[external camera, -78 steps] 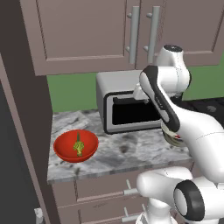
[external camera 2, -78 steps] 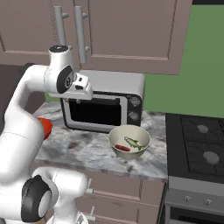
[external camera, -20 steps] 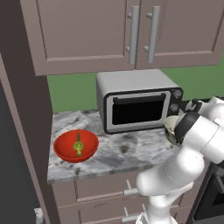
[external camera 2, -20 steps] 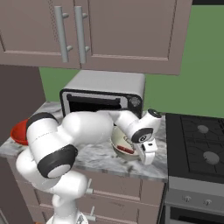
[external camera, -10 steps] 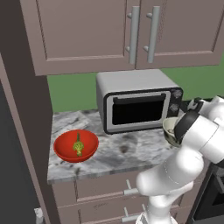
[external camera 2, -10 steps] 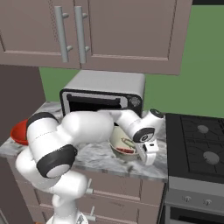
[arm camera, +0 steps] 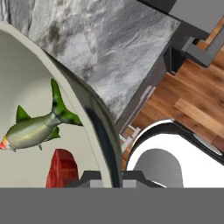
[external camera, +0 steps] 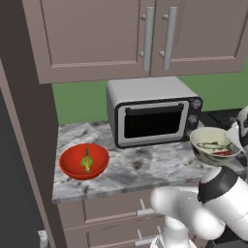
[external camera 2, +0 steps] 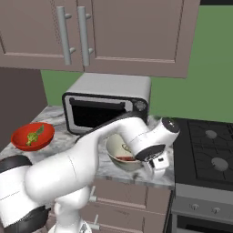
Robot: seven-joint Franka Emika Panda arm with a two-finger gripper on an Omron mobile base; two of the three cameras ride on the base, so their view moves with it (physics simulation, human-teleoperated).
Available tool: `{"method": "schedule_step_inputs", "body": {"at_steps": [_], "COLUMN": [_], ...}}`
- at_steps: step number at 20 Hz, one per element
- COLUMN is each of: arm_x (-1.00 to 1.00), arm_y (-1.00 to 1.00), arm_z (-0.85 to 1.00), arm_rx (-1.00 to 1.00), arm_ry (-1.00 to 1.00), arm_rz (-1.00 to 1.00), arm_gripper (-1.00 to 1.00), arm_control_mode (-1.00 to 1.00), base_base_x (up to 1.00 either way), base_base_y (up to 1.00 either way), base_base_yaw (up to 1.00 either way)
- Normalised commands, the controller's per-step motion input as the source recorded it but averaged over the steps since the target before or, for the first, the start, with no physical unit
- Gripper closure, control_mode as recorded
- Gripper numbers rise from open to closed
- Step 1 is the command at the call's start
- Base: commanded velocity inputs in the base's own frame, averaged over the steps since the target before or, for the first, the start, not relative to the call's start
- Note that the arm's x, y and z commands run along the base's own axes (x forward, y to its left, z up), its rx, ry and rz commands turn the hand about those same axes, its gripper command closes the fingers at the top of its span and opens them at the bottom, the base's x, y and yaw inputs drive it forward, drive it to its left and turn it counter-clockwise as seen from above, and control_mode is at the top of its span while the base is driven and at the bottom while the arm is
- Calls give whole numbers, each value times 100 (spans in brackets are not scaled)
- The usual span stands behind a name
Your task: Place the bowl with the broccoli and lemon wedge on the top shelf of the fridge. Place the bowl with the fish and steak on the second highest shelf of the fridge.
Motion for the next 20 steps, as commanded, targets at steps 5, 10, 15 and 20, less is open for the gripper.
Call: {"method": "schedule_step_inputs", "body": {"at_steps": [5, 10, 15, 20], "arm_x": [-79, -67, -26, 14], "arm_y": [73, 100, 100, 33], "arm_z": [91, 68, 40, 8], "arm_rx": [0, 0, -9, -4], "arm_ry": [-37, -22, -4, 4], "arm_rz": [0, 1, 4, -1], "arm_gripper": [100, 100, 100, 100], "arm_control_mode": [-100, -100, -100, 100], "base_base_x": [0, 0, 0, 0], "base_base_y": [0, 0, 0, 1], "base_base_yaw": [0, 0, 0, 0]}}
